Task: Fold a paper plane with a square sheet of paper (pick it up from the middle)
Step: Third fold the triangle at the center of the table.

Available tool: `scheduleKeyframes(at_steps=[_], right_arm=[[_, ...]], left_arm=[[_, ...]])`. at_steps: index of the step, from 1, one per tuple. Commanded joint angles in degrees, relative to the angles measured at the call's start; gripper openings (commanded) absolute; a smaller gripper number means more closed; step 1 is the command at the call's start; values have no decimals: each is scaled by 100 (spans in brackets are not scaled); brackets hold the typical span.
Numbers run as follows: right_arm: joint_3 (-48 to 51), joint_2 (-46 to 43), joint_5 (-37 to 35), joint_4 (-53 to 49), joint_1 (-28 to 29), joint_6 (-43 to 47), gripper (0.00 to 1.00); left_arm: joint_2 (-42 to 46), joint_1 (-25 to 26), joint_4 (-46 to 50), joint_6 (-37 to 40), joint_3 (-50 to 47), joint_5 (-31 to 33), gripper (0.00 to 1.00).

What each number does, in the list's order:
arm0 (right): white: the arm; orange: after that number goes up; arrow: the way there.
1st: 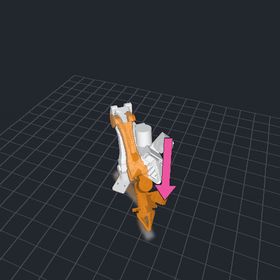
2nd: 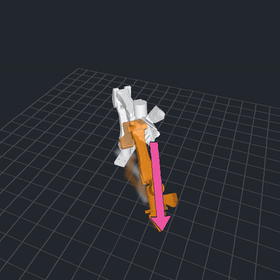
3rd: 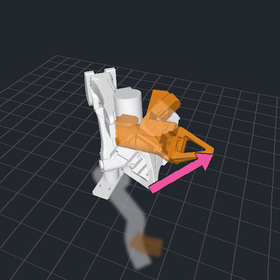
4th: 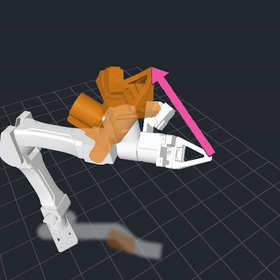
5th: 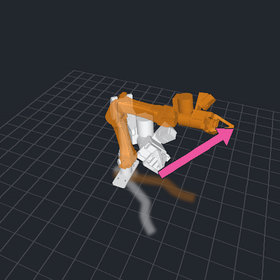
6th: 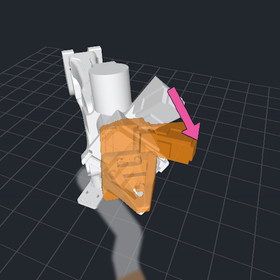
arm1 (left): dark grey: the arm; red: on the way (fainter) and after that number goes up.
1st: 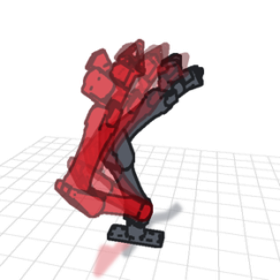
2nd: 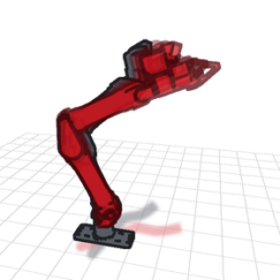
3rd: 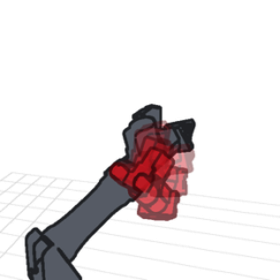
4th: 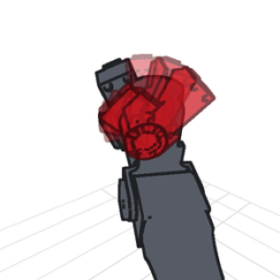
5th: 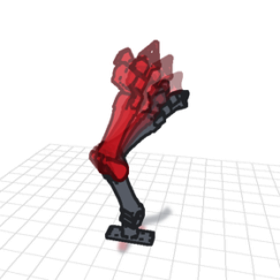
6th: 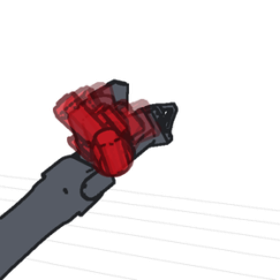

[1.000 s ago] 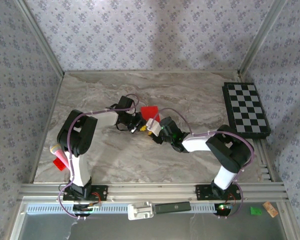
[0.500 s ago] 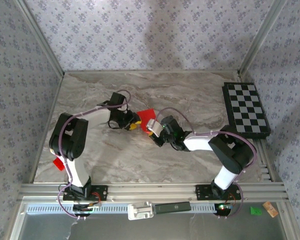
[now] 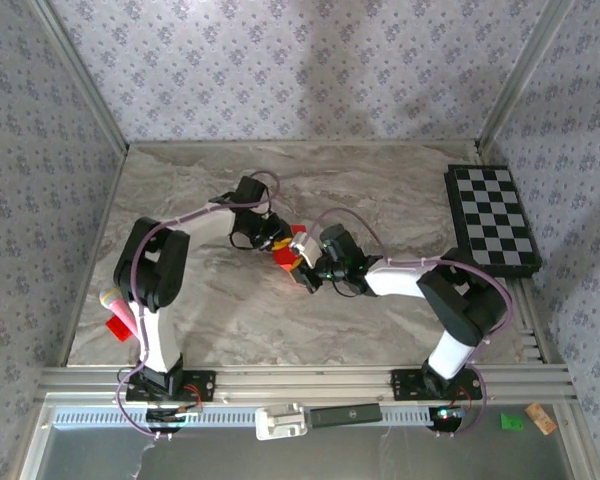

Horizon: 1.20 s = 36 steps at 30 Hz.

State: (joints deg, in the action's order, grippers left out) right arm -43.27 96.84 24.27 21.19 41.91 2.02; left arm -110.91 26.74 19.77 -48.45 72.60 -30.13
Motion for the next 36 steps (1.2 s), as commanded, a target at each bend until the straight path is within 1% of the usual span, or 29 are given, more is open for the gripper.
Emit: scheduleKeyframes(at_steps=[1,6,10,16,20,23,36], right_arm=[[-199,172,305,-95,17,-376,5],[-321,348,457,-259,28,-477,4],[-461,458,414,-482,25,-553,5],[-599,564,66,-663,-35,-801,5],[-657,590,-315,-821,-82,-985,5],[-715,619,-554,-951,-108,-1045,5],[-955,727,-1124,-1322,-122,-1222,4]], left_arm=[[-225,6,372,218,167,182,22],[-450,15,546,325,323,300,21],[-613,33,728,412,425,415,17],[-720,59,906,525,423,507,11],[-762,68,946,584,415,516,8],[-776,77,942,621,428,508,6],[-823,112,965,694,465,425,4]])
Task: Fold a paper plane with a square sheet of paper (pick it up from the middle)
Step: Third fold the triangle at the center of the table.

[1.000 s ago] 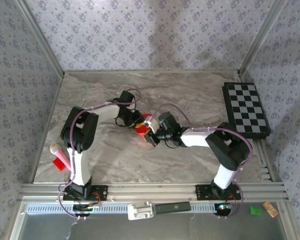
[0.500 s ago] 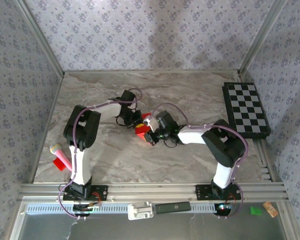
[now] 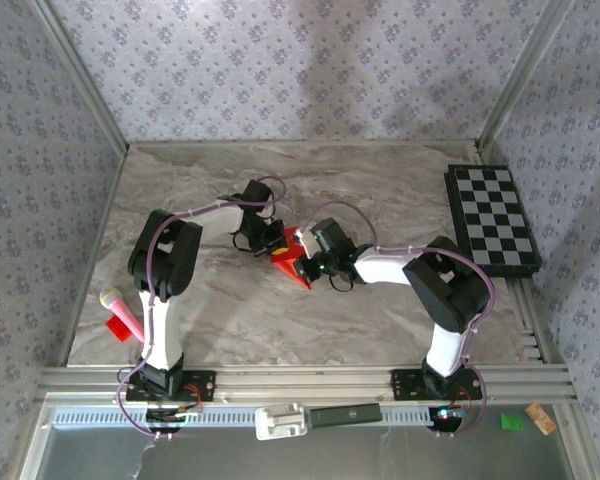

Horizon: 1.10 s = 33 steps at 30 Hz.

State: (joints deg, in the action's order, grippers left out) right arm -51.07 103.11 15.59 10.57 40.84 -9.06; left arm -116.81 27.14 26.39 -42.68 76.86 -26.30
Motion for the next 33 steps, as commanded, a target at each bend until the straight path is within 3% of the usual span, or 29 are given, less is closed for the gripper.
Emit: scheduleKeyframes(at_steps=[1,16,25,33], right_arm=[[-184,112,-275,-276,-15,-121,4],[-274,214,-452,-475,-16,-109,4],[-274,266,-431,-543,-19,-78,4],[-290,262,-375,-545,-23,-75,4]], left_arm=[[-230,73,301,123,46,30,4],[-213,80,355,141,213,-155,3],[13,-62,510,185,704,-71,15],[-284,-191,417,155,680,-39,14]])
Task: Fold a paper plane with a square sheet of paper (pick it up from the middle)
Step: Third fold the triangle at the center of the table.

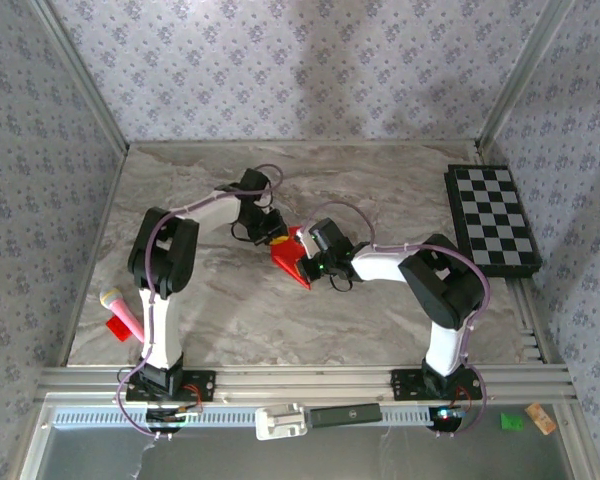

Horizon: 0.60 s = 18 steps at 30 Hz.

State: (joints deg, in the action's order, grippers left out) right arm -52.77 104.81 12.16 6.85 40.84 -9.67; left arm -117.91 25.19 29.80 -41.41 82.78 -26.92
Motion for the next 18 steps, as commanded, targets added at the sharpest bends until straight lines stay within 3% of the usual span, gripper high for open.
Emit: scheduleKeyframes(at_steps=[1,18], right_arm=[[-119,84,-23,-174,-32,-9,4],[-241,78,26,-181,-75,23,4]], left_arm=[[-213,2,78,36,97,19,13],[-470,65,345,282,78,161,2]])
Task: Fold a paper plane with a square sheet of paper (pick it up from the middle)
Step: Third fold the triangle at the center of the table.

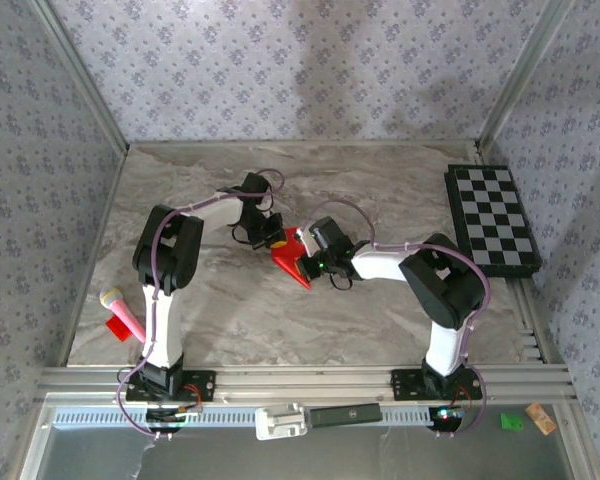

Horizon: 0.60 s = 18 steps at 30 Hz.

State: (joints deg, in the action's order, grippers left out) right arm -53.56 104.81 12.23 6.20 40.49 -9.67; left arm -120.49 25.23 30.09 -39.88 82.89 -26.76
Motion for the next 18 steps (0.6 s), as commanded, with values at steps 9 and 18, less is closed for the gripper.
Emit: scheduleKeyframes(at_steps=[9,18], right_arm=[[-168,123,179,-196,-39,23,4],[-237,211,140,-312,-41,11,4]], left_arm=[[-212,68,288,127,69,119,2],[-212,67,280,114,69,102,3]])
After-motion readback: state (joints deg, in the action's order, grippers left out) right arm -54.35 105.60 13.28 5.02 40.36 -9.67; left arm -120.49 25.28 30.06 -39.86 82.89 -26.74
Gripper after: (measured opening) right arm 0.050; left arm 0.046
